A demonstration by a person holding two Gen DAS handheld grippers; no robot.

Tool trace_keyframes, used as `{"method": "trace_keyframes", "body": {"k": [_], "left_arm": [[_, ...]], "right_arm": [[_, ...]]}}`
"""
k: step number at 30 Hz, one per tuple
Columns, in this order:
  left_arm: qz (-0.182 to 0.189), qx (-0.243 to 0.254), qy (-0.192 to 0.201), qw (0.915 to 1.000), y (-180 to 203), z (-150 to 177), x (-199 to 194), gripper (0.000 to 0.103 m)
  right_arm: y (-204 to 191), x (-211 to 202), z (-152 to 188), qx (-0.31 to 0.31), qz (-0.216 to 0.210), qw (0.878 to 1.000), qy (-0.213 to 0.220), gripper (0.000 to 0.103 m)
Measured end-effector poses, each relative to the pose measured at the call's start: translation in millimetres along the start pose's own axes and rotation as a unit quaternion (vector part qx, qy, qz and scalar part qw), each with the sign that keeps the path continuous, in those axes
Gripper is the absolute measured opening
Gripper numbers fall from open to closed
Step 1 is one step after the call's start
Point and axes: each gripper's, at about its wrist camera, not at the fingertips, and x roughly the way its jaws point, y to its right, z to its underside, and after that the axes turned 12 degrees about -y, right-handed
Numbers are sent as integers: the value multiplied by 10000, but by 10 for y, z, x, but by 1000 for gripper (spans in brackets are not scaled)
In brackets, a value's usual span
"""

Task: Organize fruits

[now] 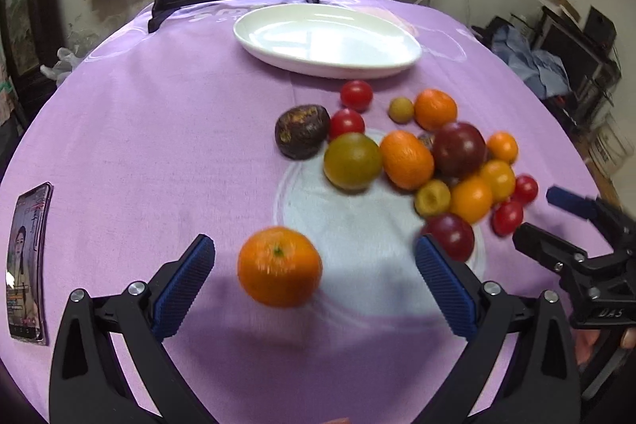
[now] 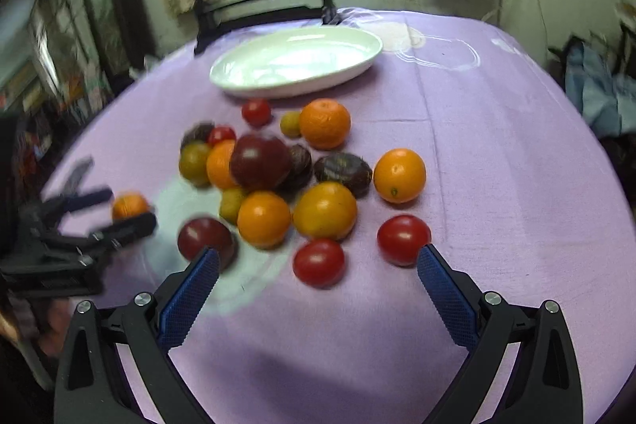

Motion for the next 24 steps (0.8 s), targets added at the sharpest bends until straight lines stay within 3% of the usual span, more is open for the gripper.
{"method": "trace_keyframes", "body": {"k": [4,7,15,17,19,21,24], "left_arm": [[-34,37,-41,10000,-81,85,-34,99],[-117,-92,-22,9999,-207,107,-39,99],[-269,-218,-116,9993,-312,86,-23,99],[-301,-177,-160,9993,-295,89,-6,99],[-301,-170,-197,9992,-286,89,12,99],[-277,-198,-246,9991,-283,79,45,99],[-301,-242,-304,9988,-272,64,93,98]], "right_arm": [[-42,89,103,-354,261,9983,-395,97],[-46,174,116,-387,164,9971,-636,77],[-90,260,-63,-371,139,9972,-637,64],[-68,262,-93,-291,136,9976,-606,56],[-28,256,-102,-193,163,9981,-561,39],[30,241,-115,-85,-6,9986,-516,32],[50,213,-87,-31,-94,9989,-456,30]]}}
